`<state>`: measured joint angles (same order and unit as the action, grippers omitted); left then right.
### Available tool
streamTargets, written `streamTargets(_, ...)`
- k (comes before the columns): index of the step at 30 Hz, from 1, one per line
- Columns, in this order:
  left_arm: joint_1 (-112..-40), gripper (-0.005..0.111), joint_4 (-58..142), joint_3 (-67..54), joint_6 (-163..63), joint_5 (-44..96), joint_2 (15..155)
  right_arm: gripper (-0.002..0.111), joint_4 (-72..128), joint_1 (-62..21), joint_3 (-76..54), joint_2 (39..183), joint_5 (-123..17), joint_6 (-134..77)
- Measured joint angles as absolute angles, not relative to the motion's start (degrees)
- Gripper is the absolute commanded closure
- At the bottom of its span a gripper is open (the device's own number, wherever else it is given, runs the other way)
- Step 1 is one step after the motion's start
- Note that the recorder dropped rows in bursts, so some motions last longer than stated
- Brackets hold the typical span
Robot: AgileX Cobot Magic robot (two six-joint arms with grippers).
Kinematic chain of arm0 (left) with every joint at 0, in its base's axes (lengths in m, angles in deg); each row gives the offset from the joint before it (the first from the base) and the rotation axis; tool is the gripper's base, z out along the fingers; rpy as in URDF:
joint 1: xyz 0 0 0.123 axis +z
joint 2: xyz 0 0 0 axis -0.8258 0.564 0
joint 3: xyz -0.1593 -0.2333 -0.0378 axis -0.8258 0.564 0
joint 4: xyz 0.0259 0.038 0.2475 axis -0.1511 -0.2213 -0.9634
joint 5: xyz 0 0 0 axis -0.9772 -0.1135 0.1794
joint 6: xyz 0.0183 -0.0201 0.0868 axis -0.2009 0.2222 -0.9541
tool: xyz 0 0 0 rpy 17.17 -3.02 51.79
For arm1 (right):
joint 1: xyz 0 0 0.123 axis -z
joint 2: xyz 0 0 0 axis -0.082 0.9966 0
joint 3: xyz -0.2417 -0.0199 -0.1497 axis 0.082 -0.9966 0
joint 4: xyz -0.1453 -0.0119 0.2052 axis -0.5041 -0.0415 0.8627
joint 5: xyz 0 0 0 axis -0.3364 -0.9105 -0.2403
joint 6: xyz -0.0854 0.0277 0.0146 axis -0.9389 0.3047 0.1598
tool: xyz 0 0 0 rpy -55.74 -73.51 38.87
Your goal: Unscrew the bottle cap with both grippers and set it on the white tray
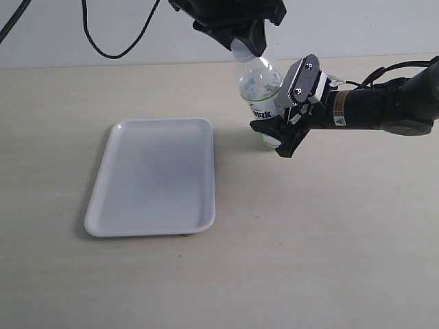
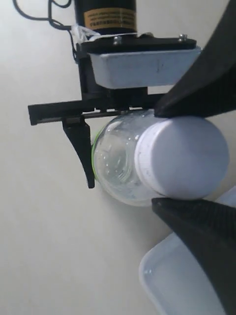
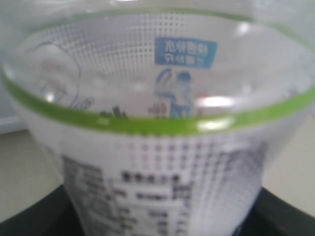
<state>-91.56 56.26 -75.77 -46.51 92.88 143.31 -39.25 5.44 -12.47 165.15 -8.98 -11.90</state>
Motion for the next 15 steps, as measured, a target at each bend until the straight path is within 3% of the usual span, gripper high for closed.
streamTargets(15, -91.56, 0.107, 56.26, -75.77, -21.35, 95.01, 143.31, 0.108, -39.47, 5.44, -12.47, 165.15, -8.88, -12.19)
